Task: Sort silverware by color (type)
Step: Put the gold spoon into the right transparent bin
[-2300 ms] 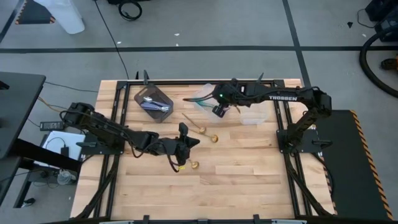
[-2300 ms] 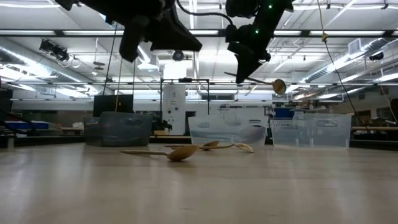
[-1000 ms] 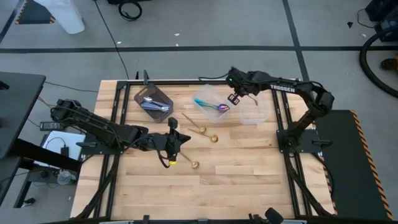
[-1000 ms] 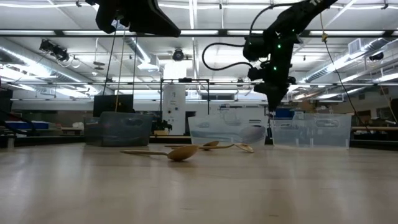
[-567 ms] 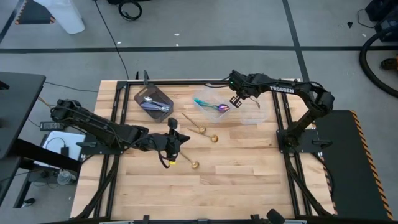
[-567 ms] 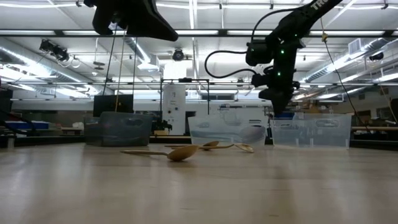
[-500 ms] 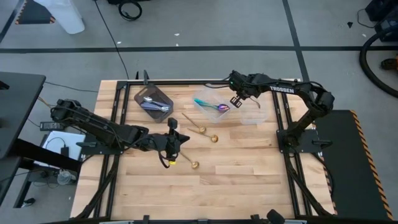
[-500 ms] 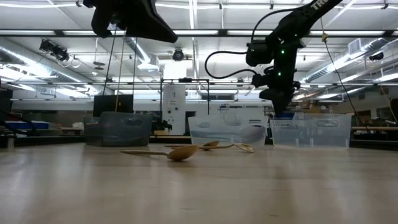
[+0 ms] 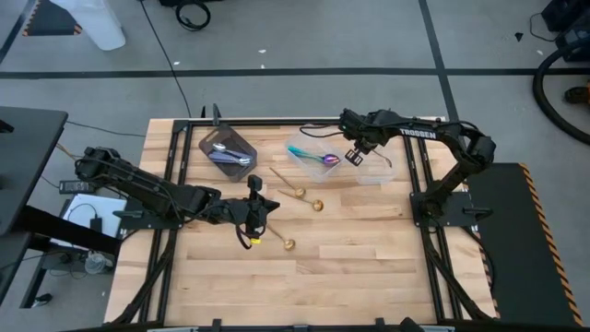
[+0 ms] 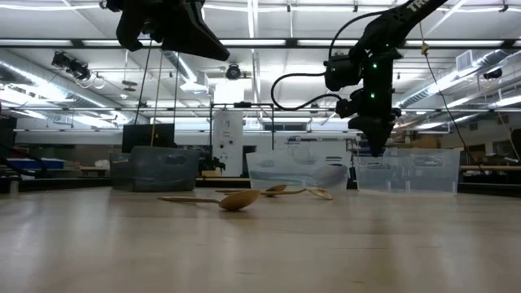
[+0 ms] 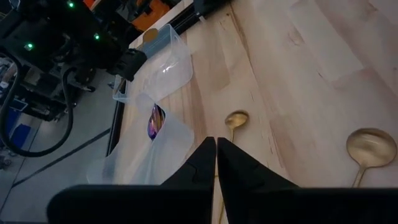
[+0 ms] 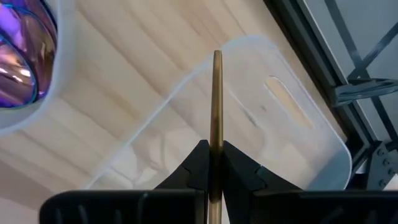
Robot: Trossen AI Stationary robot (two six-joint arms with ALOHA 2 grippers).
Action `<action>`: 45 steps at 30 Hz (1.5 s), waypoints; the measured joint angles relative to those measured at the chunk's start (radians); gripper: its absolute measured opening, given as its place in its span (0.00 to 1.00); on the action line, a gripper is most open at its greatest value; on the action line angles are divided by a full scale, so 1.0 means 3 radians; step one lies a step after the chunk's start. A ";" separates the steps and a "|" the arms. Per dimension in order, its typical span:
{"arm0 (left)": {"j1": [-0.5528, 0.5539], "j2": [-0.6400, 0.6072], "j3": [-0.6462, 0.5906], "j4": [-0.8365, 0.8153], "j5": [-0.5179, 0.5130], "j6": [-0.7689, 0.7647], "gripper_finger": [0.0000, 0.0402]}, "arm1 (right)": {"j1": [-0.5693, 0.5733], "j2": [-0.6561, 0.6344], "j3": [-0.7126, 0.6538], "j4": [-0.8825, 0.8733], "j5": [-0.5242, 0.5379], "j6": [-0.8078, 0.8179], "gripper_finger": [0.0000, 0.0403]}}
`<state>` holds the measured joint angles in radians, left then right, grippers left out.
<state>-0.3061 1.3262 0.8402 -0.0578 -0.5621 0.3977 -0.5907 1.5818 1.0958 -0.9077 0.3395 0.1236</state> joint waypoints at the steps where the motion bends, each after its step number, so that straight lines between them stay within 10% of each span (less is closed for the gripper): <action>1: 0.0000 0.0000 0.0000 0.0000 0.0000 -0.0009 0.06 | 0.0009 0.0000 0.0000 -0.0002 -0.0002 0.0012 0.09; 45: 0.0000 0.0000 0.0001 -0.0075 0.0001 -0.0132 0.06 | -0.0271 -0.0005 -0.0625 0.0620 -0.0176 0.0115 0.09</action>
<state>-0.3061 1.3262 0.8406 -0.0803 -0.5617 0.3580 -0.6721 1.5803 0.9084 -0.7217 0.2867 0.1580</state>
